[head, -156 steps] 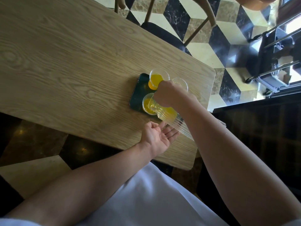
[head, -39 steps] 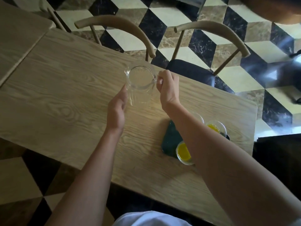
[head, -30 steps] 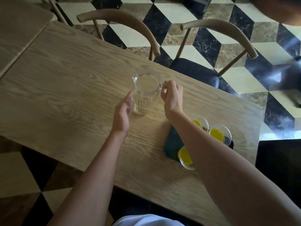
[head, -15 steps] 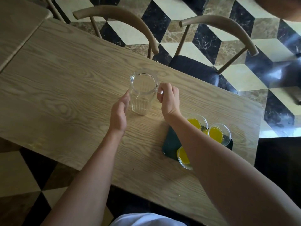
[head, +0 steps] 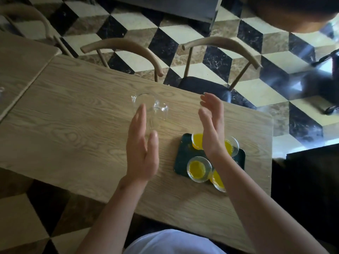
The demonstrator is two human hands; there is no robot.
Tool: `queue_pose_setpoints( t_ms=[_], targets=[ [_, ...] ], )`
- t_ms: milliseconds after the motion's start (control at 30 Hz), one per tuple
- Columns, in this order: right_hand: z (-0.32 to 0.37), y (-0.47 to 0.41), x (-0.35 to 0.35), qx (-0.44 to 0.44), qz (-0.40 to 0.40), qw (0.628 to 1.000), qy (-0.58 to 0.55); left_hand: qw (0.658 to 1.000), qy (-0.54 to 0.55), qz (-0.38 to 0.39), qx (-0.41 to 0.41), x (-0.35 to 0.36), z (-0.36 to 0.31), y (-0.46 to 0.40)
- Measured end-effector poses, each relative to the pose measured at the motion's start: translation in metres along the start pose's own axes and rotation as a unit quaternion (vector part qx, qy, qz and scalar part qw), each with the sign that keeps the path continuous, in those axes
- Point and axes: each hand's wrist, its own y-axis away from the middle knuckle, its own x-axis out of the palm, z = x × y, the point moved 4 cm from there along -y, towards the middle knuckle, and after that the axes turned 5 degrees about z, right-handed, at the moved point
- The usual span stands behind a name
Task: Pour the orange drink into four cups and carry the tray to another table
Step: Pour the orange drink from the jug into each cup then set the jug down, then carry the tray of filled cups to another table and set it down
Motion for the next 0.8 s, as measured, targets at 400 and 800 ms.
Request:
queue_pose_setpoints(
  t_ms=[400, 800],
  targets=[
    [-0.136, 0.146, -0.18, 0.372, -0.231, 0.897, -0.064, 0.863, -0.007, 0.246, -0.441, 0.104, 0.101, 0.059],
    [-0.203, 0.144, -0.191, 0.403, -0.114, 0.901, 0.115, 0.867, -0.087, 0.268, -0.411, 0.152, 0.145, 0.045]
  ],
)
